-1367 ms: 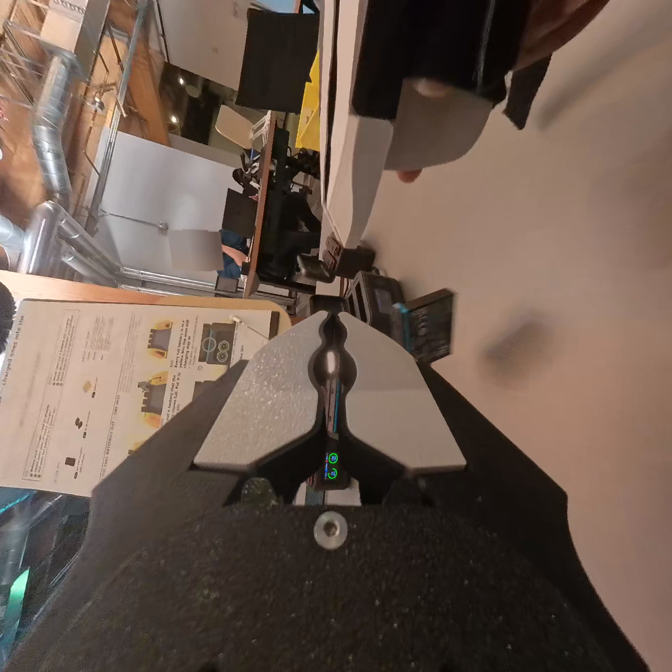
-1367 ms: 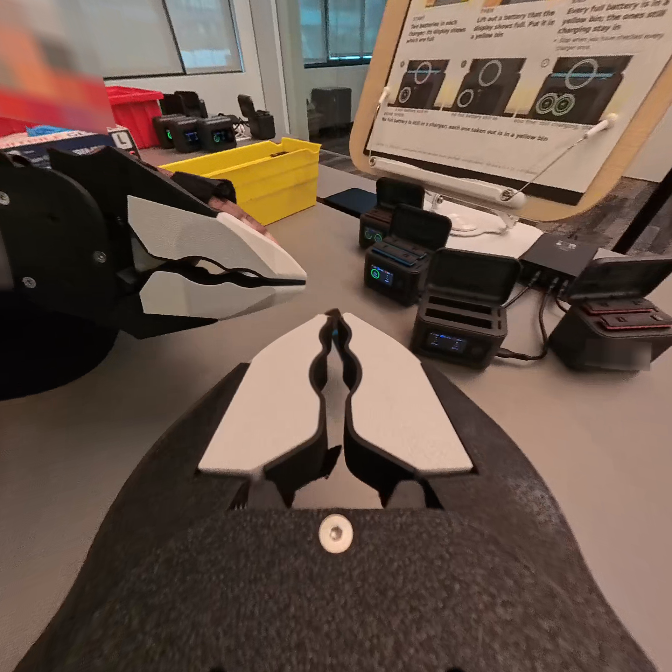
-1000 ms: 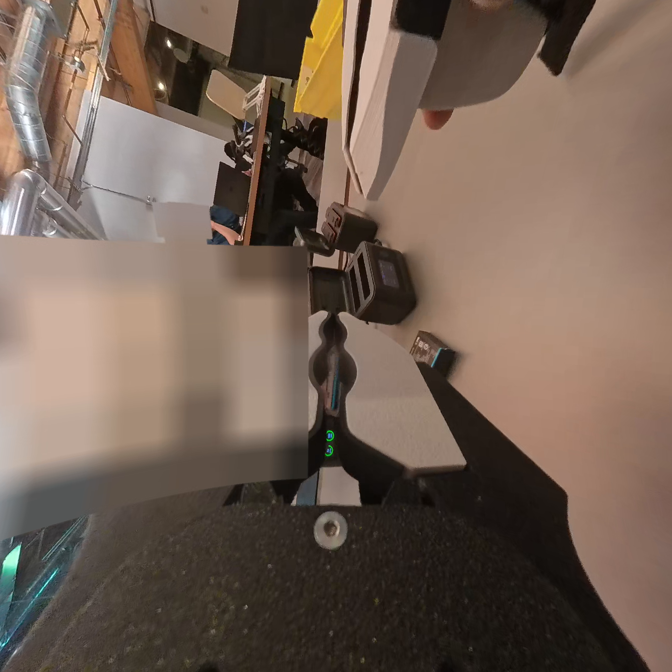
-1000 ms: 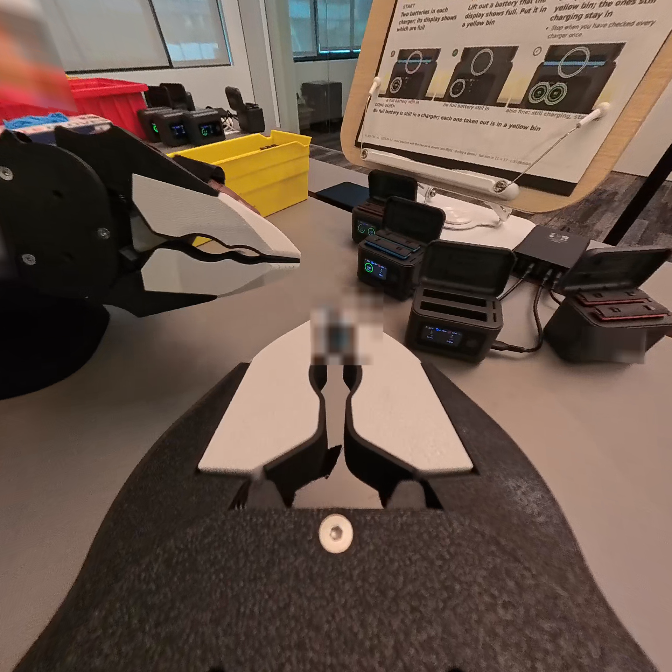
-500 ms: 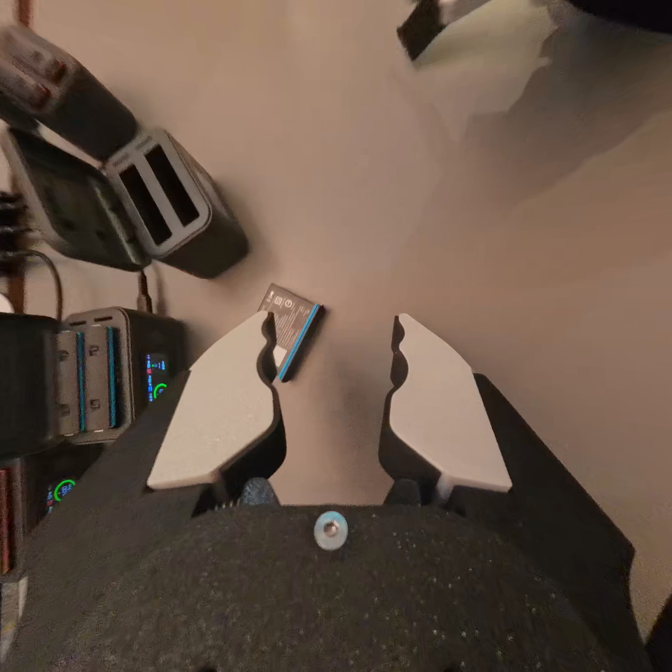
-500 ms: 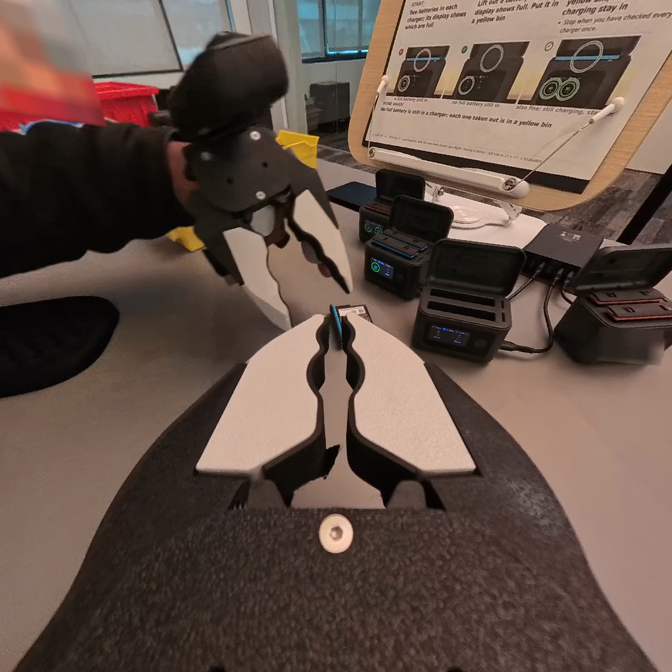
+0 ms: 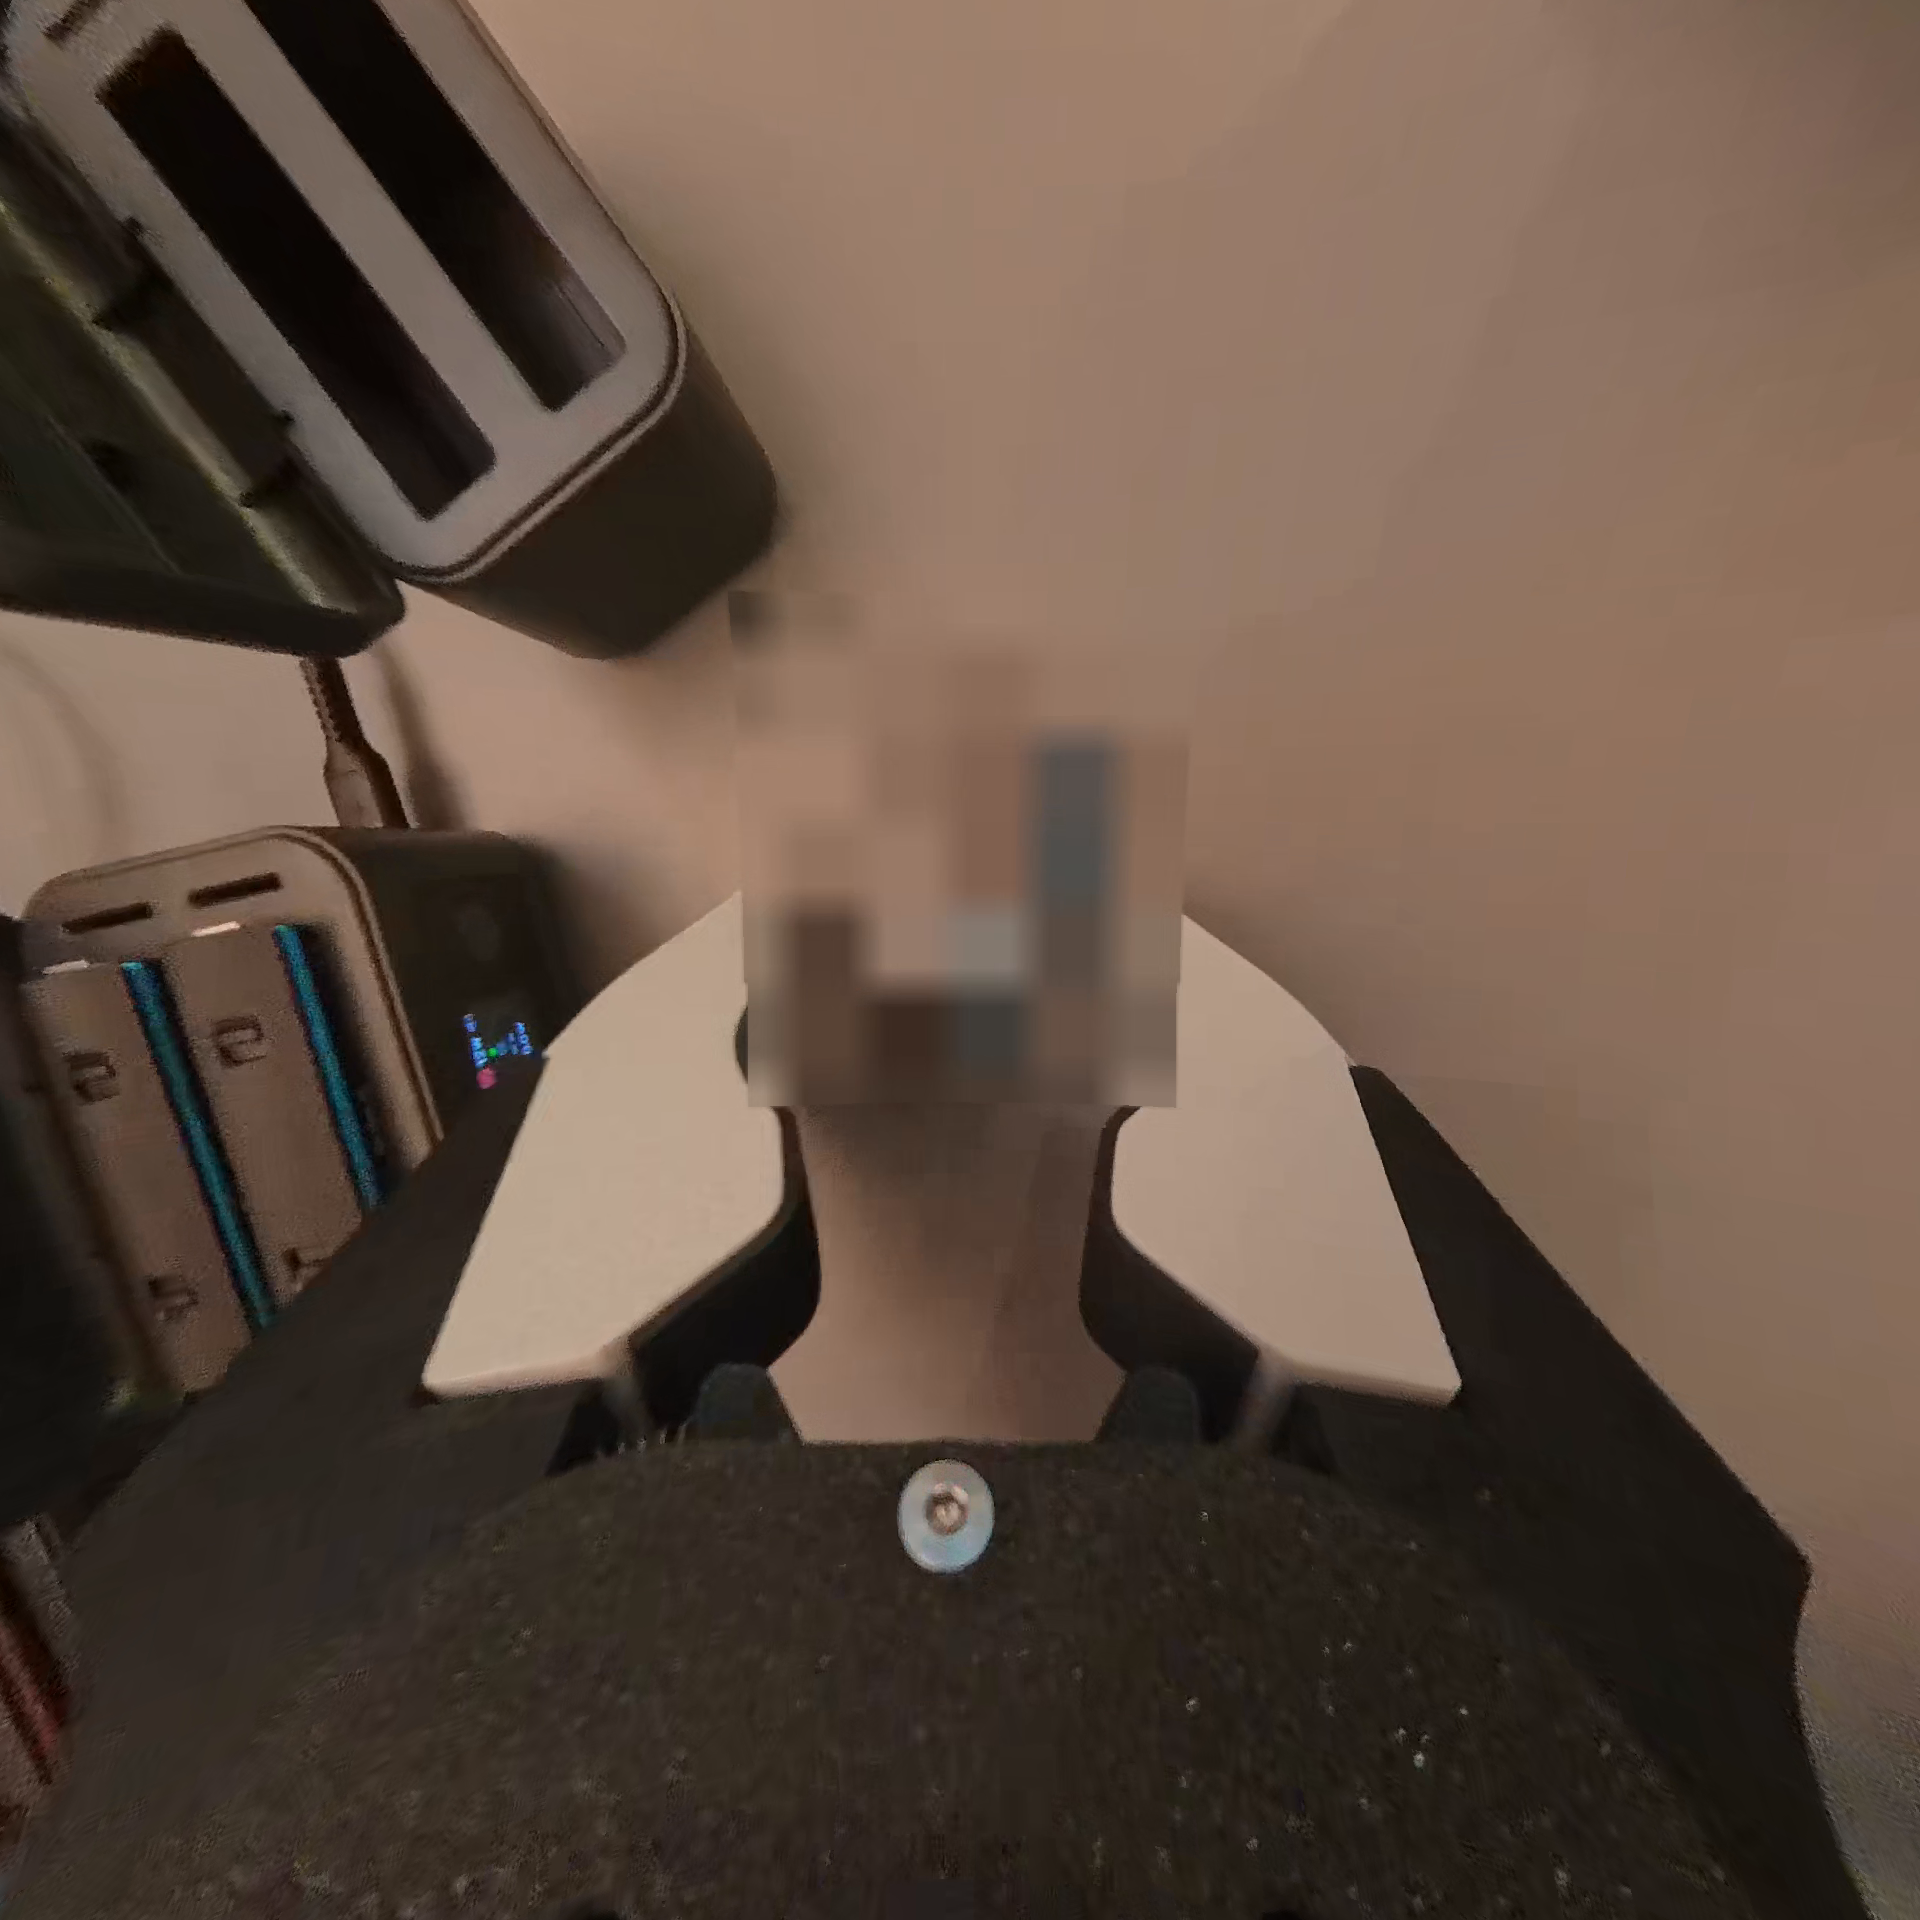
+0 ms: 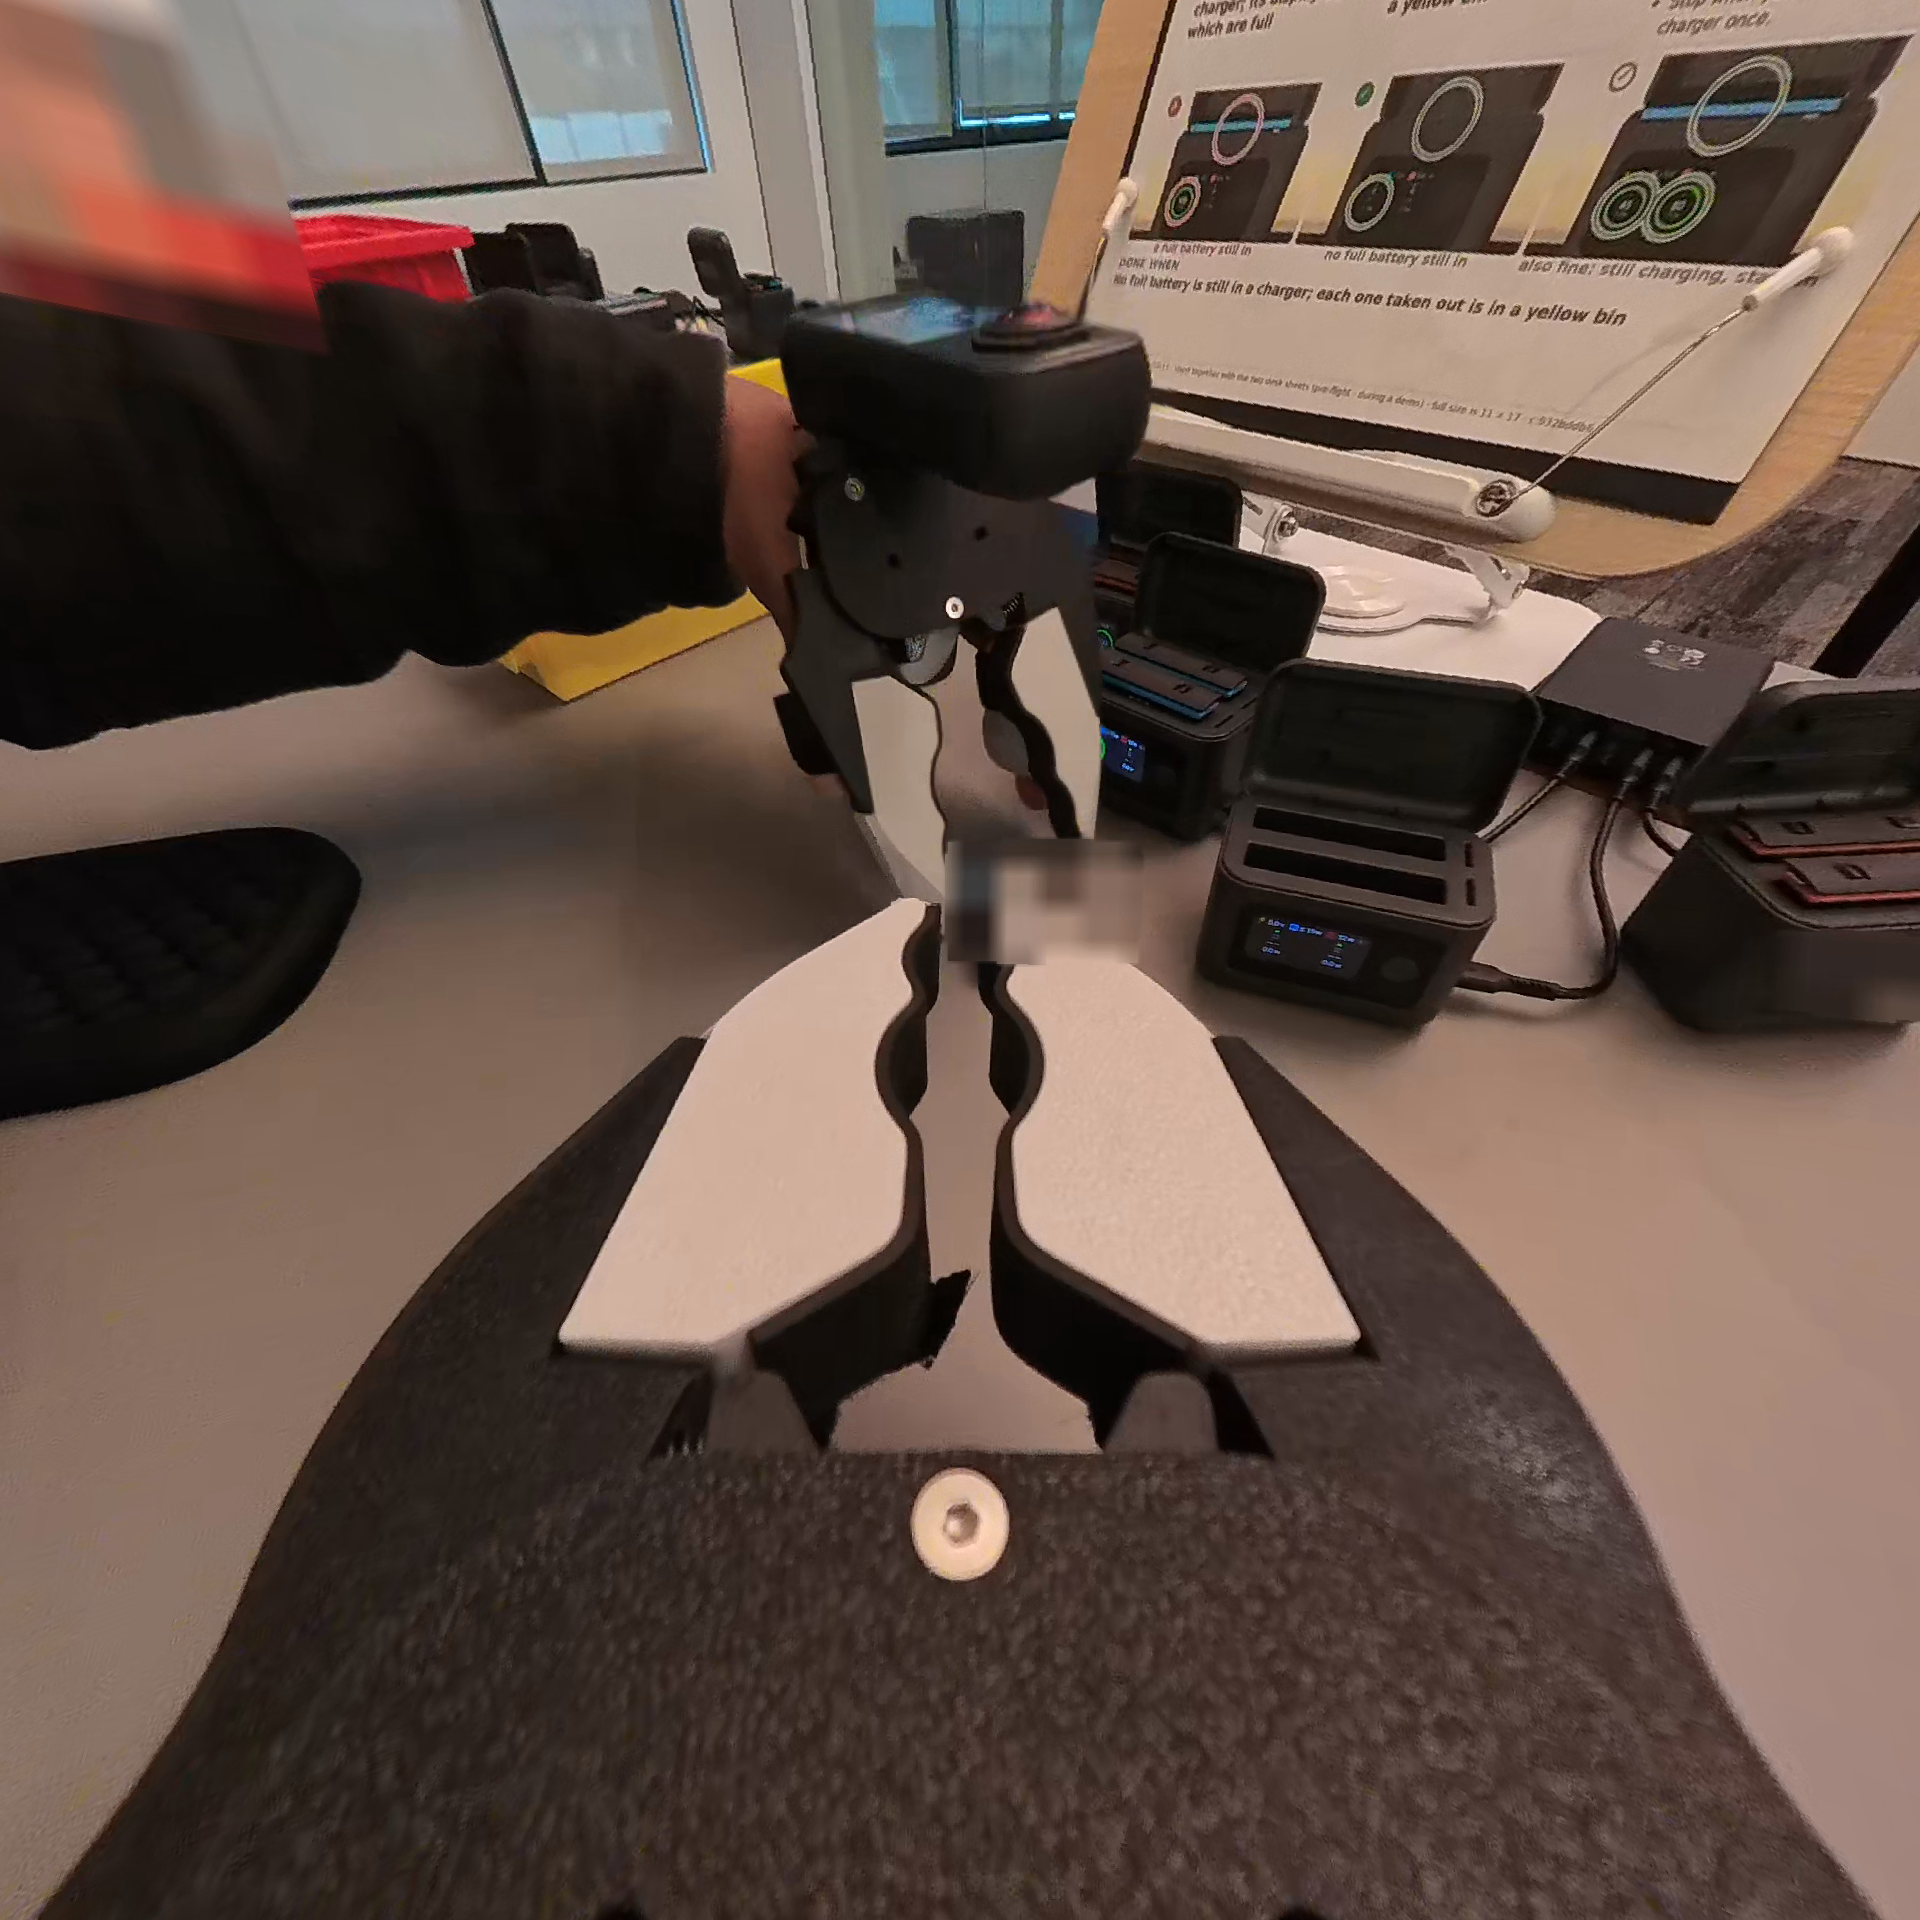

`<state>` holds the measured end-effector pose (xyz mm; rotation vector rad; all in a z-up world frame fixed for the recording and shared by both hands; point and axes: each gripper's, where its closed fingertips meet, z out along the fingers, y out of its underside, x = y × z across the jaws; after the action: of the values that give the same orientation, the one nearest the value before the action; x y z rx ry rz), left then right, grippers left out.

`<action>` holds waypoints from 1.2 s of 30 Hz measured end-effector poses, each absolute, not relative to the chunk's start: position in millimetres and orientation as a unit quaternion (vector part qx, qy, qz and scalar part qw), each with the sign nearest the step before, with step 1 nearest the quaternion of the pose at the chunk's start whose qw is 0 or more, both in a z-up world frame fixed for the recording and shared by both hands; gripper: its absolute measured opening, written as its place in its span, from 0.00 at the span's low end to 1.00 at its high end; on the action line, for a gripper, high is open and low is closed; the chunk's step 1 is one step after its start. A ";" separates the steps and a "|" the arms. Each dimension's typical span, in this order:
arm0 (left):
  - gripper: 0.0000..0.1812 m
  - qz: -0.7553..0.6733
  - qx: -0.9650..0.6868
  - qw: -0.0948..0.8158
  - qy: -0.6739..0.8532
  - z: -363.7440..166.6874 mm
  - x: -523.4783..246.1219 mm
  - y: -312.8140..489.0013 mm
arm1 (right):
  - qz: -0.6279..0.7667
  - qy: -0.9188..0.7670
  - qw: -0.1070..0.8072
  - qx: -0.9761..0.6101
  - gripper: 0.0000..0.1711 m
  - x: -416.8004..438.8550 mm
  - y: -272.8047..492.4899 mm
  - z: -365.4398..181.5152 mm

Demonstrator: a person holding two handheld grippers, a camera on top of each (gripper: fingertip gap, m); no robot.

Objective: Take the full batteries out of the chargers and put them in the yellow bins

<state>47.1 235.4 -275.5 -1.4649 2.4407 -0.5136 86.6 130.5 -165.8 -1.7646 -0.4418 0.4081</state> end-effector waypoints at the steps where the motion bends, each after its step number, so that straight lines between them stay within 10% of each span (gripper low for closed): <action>1: 0.31 -0.174 -0.501 0.124 0.839 -277.7 47.1 235.6 | 0.176 -0.190 0.596 -0.760 0.04 86.6 130.4 -165.8; 21: 0.22 -0.444 -0.439 0.038 0.780 -212.8 41.6 133.9 | -0.032 -0.490 0.537 -0.686 0.25 54.9 106.7 -203.6; 22: 0.00 -0.473 -0.434 0.050 0.765 -202.8 45.8 129.4 | -0.050 -0.502 0.542 -0.672 0.25 50.5 105.9 -203.0; 36: 0.00 -0.464 -0.458 0.099 0.751 -213.7 40.9 127.1 | 0.019 -0.550 0.402 -0.732 0.33 41.9 83.5 -253.1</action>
<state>40.9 127.1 -213.7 -1.3544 2.2220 -1.3734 41.9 83.5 -253.1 -1.8499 -1.3904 0.0472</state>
